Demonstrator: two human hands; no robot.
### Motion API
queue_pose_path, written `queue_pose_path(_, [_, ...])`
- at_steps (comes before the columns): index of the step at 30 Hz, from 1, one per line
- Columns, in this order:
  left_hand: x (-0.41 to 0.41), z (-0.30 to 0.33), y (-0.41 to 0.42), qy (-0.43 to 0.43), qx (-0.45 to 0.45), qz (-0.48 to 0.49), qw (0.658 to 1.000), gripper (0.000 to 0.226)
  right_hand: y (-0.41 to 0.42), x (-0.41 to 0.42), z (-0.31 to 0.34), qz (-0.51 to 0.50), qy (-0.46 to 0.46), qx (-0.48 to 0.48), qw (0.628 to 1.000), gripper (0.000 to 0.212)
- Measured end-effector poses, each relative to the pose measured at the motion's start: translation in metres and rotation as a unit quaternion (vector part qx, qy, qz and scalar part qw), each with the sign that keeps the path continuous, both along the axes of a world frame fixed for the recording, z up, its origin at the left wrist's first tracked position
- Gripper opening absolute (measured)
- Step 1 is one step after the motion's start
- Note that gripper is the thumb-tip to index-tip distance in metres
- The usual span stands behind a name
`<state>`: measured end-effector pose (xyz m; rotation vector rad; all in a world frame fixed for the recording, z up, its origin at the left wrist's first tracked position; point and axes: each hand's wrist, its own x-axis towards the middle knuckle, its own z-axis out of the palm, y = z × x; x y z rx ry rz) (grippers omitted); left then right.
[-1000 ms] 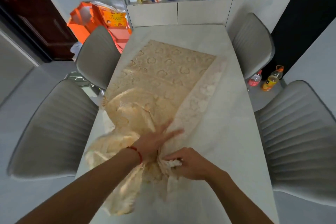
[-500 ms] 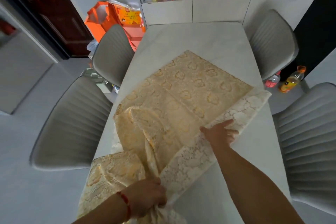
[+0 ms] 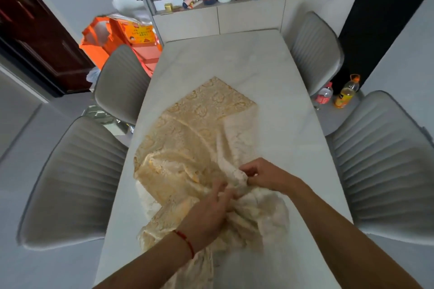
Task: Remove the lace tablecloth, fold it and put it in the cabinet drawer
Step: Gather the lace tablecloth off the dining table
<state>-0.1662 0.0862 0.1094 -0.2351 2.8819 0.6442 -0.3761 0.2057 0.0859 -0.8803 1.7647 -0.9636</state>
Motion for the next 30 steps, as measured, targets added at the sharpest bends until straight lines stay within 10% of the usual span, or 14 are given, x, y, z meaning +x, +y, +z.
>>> queue_pose_path(3, [-0.031,0.005,-0.012,0.029,-0.061,-0.025,0.997,0.109,0.031,0.022,0.023,0.029,0.061,0.020,0.998,0.036])
queue_pose_path(8, [-0.050,0.000,-0.007,-0.092,-0.136,-0.116,0.980,0.030,0.067,0.073,0.043,-0.147,0.118,0.042,0.981,0.025])
queue_pose_path(12, [-0.046,-0.015,-0.002,-0.039,-0.144,-0.099,0.984,0.037,0.116,0.144,0.047,-0.452,0.180,0.022,0.873,0.043])
queue_pose_path(17, [-0.043,-0.005,0.027,-0.001,-0.079,-0.064,0.995,0.050,0.129,0.252,0.042,-0.665,0.034,0.105,0.739,0.085])
queue_pose_path(22, [-0.009,0.020,0.063,0.029,-0.021,-0.022,0.999,0.057,0.115,0.288,0.065,-0.614,-0.015,0.069,0.786,0.078])
queue_pose_path(30, [0.078,0.074,0.134,0.025,0.117,-0.002,0.993,0.071,0.188,0.293,0.072,-0.670,-0.070,-0.080,0.734,0.022])
